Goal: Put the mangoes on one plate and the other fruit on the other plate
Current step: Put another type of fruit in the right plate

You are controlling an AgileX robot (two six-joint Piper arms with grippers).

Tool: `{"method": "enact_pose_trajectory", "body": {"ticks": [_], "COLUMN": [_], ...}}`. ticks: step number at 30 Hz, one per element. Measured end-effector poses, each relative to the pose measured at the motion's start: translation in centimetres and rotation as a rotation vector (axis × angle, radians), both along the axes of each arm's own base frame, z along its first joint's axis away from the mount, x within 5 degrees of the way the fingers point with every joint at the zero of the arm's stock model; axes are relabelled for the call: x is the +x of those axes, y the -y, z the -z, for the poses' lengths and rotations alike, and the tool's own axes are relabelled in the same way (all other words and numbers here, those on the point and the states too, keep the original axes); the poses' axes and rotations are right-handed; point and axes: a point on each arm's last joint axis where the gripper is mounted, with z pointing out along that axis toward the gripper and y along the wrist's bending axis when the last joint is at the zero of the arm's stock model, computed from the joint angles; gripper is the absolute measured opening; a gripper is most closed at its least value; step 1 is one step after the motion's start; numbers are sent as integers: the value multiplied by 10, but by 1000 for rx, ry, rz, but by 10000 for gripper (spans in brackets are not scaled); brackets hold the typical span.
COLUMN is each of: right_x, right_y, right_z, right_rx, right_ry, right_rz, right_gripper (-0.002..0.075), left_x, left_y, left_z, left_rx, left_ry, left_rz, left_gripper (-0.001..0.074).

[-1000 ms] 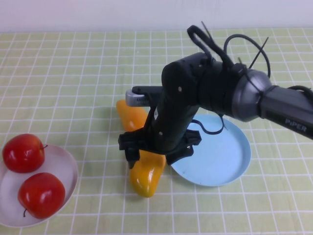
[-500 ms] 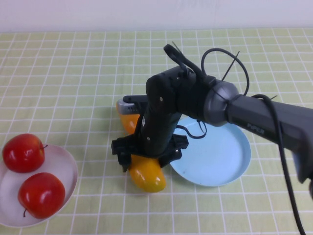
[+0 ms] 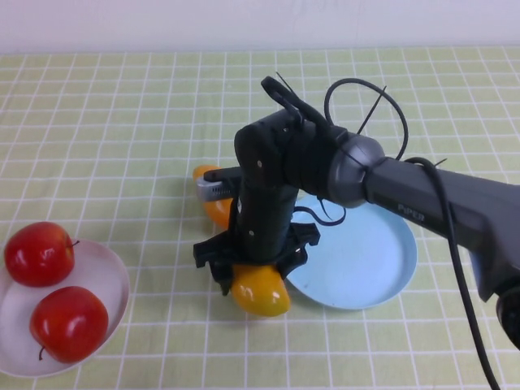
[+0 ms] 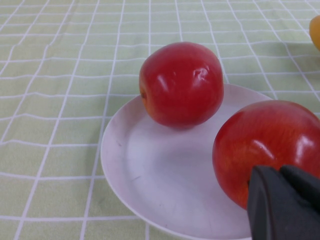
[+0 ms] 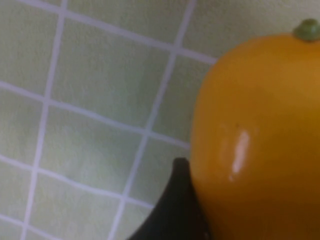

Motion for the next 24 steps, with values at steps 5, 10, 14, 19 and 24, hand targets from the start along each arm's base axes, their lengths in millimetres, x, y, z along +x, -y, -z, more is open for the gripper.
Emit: {"method": "enact_pose_trajectory", "body": {"ticks": [5, 10, 14, 19, 24], "right_x": [-5, -7, -2, 7, 14], "right_y": [17, 62, 88, 90, 83], "right_z": [-36, -73, -63, -37, -21], "right_rx": [-29, -29, -51, -58, -23], "right_ry": [79, 184, 181, 145, 137], "right_rz": [-16, 31, 81, 105, 98], "right_gripper": [548, 548, 548, 548, 547], "left_x": [0, 0, 0, 0, 0], "left_y": [0, 0, 0, 0, 0], "left_z": [0, 0, 0, 0, 0], "left_rx": [0, 0, 0, 0, 0], "left_ry": [0, 0, 0, 0, 0], "left_rz": [0, 0, 0, 0, 0], "left_gripper": [-2, -2, -2, -2, -2]}}
